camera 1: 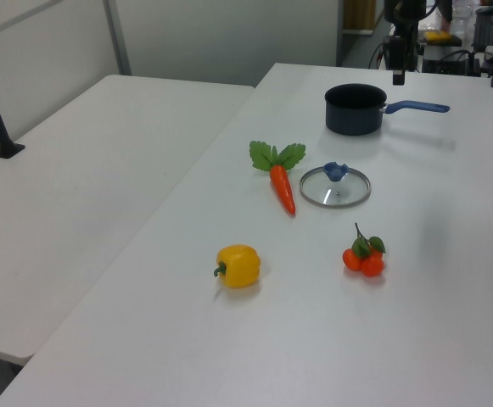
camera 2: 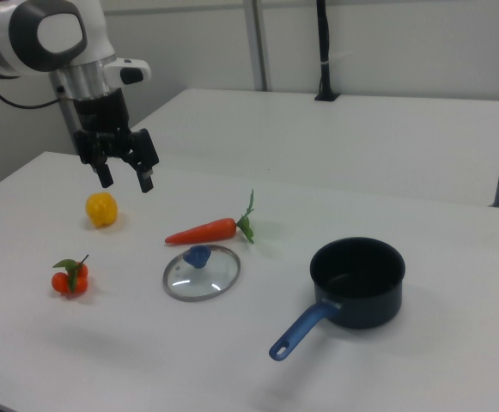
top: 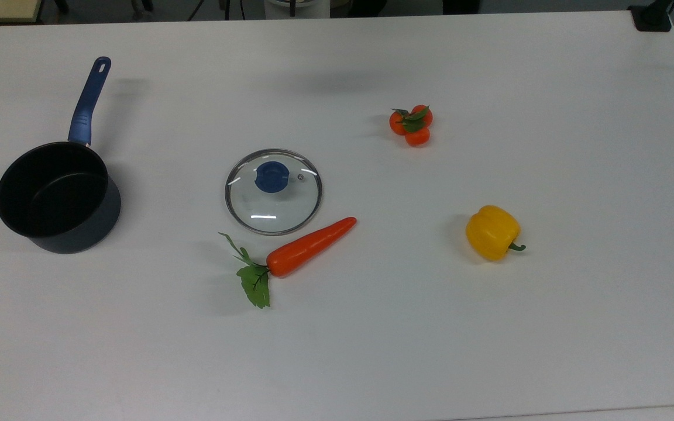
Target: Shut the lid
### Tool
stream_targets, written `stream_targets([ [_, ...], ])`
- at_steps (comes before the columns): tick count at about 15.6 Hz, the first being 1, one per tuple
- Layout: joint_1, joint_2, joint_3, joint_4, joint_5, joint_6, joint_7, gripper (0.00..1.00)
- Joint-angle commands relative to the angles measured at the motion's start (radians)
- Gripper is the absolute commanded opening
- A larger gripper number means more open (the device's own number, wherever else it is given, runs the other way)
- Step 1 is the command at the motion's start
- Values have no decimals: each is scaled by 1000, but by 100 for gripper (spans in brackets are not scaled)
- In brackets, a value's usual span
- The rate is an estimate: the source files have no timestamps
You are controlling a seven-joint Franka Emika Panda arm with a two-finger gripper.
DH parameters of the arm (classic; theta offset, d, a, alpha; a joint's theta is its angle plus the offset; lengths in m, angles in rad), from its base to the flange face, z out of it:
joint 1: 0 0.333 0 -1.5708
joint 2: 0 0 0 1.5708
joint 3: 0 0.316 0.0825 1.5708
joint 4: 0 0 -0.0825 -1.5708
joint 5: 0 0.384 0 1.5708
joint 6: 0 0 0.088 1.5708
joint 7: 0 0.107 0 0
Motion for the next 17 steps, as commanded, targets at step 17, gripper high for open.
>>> stream_targets([
  [17, -24, 100, -1, -154, 54, 415, -70, 100],
])
